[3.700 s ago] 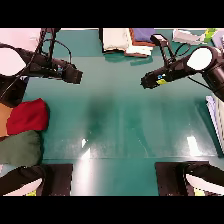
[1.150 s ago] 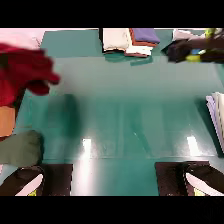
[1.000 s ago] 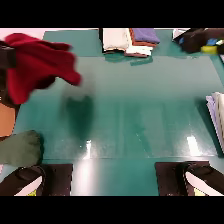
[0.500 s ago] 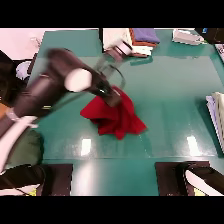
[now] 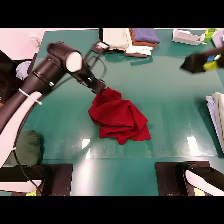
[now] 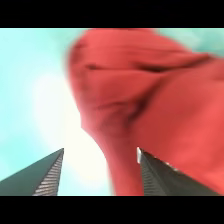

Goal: Fold the shirts.

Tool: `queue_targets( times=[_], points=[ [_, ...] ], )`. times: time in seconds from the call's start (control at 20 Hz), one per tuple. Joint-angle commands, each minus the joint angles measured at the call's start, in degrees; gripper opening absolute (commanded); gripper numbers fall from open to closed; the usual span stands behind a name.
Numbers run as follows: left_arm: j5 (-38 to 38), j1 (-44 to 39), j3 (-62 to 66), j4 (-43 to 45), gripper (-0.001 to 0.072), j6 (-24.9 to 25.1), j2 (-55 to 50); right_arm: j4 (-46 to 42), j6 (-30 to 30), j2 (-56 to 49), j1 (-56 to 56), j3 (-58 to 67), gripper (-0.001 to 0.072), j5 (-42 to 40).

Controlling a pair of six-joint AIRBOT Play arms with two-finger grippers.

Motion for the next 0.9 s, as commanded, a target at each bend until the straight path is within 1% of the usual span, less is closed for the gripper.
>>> queue_targets(
  times=[0.0,0.05,0.1,0.15,0.3,0.4,0.6,0.65,0.7,0.75,0.8,0.85],
  points=[
    [-0.6,7.1,0.0,-0.7,0.0537,-0.2,-0.2,-1.2,1.8,0.6,1.1,-16.5,0.005,1.9],
    [-0.3,8.0,0.0,-0.7,0.0537,-0.2,-0.2,-1.2,1.9,0.9,2.0,-21.9,0.0292,0.4],
    [0.2,8.7,0.0,-0.6,0.0537,-0.1,-0.2,-1.2,3.6,0.9,3.4,-26.9,0.0551,-1.3],
    [0.5,9.1,0.0,-0.7,0.0537,-0.1,-0.2,-1.2,5.3,0.9,5.2,-31.3,0.0567,-3.4],
    [1.0,9.2,0.0,-0.7,0.0537,-0.1,-0.2,-1.2,11.0,0.8,11.6,-39.8,0.0554,-10.0],
    [1.4,9.2,0.0,-0.7,0.0537,-0.1,-0.2,-0.2,13.4,0.0,15.5,-42.3,0.0553,-12.8],
    [1.4,9.2,0.0,-0.7,0.0537,0.0,-0.2,3.3,13.7,-5.0,20.0,-42.9,0.0549,-16.9],
    [1.4,9.2,0.0,-0.7,0.0538,0.0,-0.2,3.3,13.7,-6.2,20.9,-42.3,0.0509,-17.5],
    [1.4,9.2,0.0,-0.7,0.0537,0.0,-0.2,3.3,13.7,-7.1,21.5,-41.7,0.0508,-17.9],
    [1.4,9.2,0.0,-0.7,0.0538,0.0,-0.2,3.3,13.8,-7.8,21.9,-41.0,0.0487,-18.0],
    [1.4,9.2,0.0,-0.7,0.0538,0.0,-0.2,3.2,13.8,-8.2,22.2,-40.6,0.0416,-18.0],
    [1.4,9.2,0.0,-0.7,0.0538,0.0,-0.3,3.2,13.8,-8.5,22.2,-40.4,0.0291,-18.1]
  ],
)
